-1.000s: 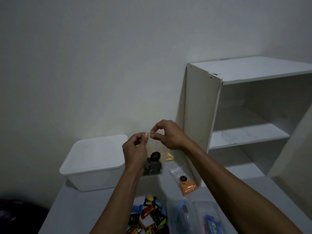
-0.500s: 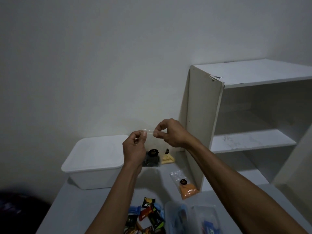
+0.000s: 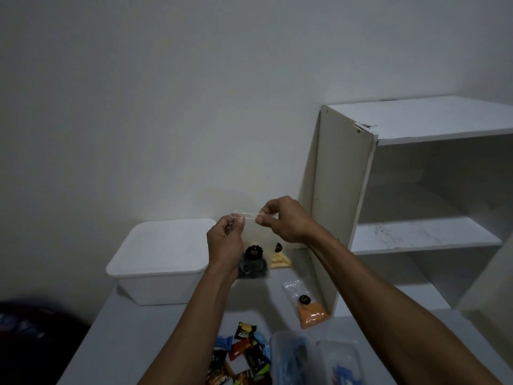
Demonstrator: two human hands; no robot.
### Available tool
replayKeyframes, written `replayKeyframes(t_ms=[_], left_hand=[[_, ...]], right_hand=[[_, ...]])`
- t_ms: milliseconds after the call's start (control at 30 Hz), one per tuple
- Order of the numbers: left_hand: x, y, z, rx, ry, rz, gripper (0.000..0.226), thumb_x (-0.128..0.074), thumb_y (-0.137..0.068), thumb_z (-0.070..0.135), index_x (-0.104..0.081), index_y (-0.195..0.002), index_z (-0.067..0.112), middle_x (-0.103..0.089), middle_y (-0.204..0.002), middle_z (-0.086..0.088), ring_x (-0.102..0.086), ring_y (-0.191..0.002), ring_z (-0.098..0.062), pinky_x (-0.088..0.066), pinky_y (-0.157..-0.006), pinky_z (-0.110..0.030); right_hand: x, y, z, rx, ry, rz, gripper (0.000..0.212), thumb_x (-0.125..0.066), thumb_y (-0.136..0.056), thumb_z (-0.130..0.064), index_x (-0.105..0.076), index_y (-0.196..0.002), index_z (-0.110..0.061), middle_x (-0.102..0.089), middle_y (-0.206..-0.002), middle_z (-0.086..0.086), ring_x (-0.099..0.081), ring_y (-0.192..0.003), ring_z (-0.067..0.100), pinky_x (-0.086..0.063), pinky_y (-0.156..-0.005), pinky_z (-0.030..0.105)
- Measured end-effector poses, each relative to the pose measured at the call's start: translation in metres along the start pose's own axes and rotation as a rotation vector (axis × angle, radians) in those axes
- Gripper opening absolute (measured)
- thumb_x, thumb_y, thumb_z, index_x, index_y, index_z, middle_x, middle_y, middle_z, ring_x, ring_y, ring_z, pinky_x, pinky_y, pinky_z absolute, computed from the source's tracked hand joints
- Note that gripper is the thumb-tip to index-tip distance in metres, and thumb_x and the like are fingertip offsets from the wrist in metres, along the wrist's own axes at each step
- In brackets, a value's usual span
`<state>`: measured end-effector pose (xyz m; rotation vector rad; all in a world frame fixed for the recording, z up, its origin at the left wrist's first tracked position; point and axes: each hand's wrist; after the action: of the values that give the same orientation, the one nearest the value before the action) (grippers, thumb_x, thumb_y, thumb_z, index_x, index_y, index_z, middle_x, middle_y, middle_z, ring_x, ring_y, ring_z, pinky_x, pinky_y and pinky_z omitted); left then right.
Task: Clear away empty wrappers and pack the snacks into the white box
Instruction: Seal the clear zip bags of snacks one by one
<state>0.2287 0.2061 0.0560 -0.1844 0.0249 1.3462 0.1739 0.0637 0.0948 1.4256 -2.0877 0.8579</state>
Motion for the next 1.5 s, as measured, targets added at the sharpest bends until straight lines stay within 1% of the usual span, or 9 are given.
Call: replayKeyframes(t_ms=[267,433,633,800,933,1067,1200,1333,1500], left_hand=[[0.005,-0.005,-0.001,0.038,0.03,0.029,0.01,-0.062,-0.093,0.013,-0.065,-0.084,0.011,-0.058,-0.075,0.001,-0.051,-0.065,-0.007,-0.042,-0.052,-0.007],[0.011,-0.01,-0.002,0.077,0.053,0.025,0.011,-0.063,-0.093,0.016,-0.066,-0.082,0.015,-0.059,-0.078,0.001,-0.05,-0.072,-0.01,-0.041,-0.064,-0.022],[0.016,-0.015,-0.003,0.115,0.103,0.031,0.011,-0.066,-0.091,0.018,-0.065,-0.08,0.017,-0.058,-0.081,0.001,-0.05,-0.076,-0.013,-0.038,-0.072,-0.028],[0.019,-0.016,-0.004,0.156,0.117,0.007,0.009,-0.066,-0.09,0.02,-0.066,-0.082,0.02,-0.061,-0.085,0.002,-0.053,-0.082,-0.015,-0.039,-0.076,-0.03],[0.024,-0.018,-0.003,0.148,0.124,0.008,0.01,-0.065,-0.091,0.022,-0.067,-0.081,0.021,-0.066,-0.089,0.003,-0.056,-0.085,-0.015,-0.04,-0.081,-0.033],[0.024,-0.018,-0.003,0.111,0.069,-0.05,0.011,-0.065,-0.091,0.019,-0.066,-0.08,0.02,-0.068,-0.089,0.005,-0.057,-0.086,-0.013,-0.042,-0.084,-0.033],[0.021,-0.013,-0.006,0.1,0.022,-0.108,0.011,-0.064,-0.092,0.019,-0.067,-0.082,0.02,-0.066,-0.088,0.005,-0.055,-0.083,-0.012,-0.043,-0.078,-0.03],[0.02,-0.009,-0.009,0.083,0.0,-0.08,0.005,-0.066,-0.091,0.023,-0.068,-0.088,0.019,-0.065,-0.09,0.004,-0.055,-0.084,-0.012,-0.044,-0.072,-0.025],[0.015,-0.008,-0.011,0.081,-0.151,0.117,0.039,-0.076,-0.074,0.054,-0.064,-0.095,0.024,-0.063,-0.104,0.001,-0.057,-0.093,-0.018,-0.049,-0.076,-0.03]], right_hand=[[-0.001,0.001,0.014,-0.046,-0.113,0.05,0.011,-0.073,-0.087,-0.028,-0.074,-0.085,-0.017,-0.073,-0.087,-0.005,-0.068,-0.085,0.011,-0.05,-0.073,0.025],[-0.002,-0.001,0.02,-0.127,-0.251,0.05,0.02,-0.079,-0.082,-0.028,-0.067,-0.067,-0.024,-0.075,-0.085,0.002,-0.07,-0.087,0.019,-0.057,-0.082,0.038],[-0.001,0.001,0.017,-0.193,-0.365,0.085,0.023,-0.085,-0.074,-0.031,-0.073,-0.074,-0.011,-0.064,-0.062,-0.007,-0.051,-0.052,0.0,-0.044,-0.056,0.022],[-0.002,0.001,0.02,-0.187,-0.353,0.134,0.025,-0.086,-0.071,-0.033,-0.072,-0.071,-0.013,-0.074,-0.076,-0.002,-0.068,-0.076,0.011,-0.055,-0.075,0.032],[0.005,0.006,0.015,-0.177,-0.406,0.046,0.026,-0.085,-0.073,-0.028,-0.073,-0.078,-0.005,-0.073,-0.072,-0.004,-0.065,-0.066,-0.001,-0.05,-0.062,0.02],[0.013,0.009,0.0,-0.181,-0.43,-0.065,0.032,-0.071,-0.085,-0.044,-0.076,-0.09,-0.013,-0.077,-0.093,-0.007,-0.07,-0.087,0.002,-0.051,-0.069,0.022],[0.007,0.002,-0.009,-0.178,-0.333,-0.103,0.02,-0.075,-0.086,-0.03,-0.077,-0.085,-0.01,-0.07,-0.066,-0.013,-0.058,-0.057,-0.006,-0.042,-0.049,0.009],[0.0,-0.002,-0.009,-0.171,-0.245,-0.122,0.02,-0.074,-0.087,-0.027,-0.074,-0.075,-0.011,-0.063,-0.058,-0.013,-0.052,-0.052,-0.002,-0.044,-0.055,0.017],[-0.022,0.001,-0.006,-0.211,-0.245,0.036,0.024,-0.071,-0.089,-0.03,-0.069,-0.07,-0.015,-0.059,-0.06,-0.007,-0.05,-0.055,0.006,-0.044,-0.058,0.025]])
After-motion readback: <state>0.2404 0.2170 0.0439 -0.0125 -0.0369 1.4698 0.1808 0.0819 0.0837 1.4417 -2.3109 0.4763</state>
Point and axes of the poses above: each hand's wrist, its own y-axis away from the middle knuckle, its own x-axis out of the back of the hand, z = x × y
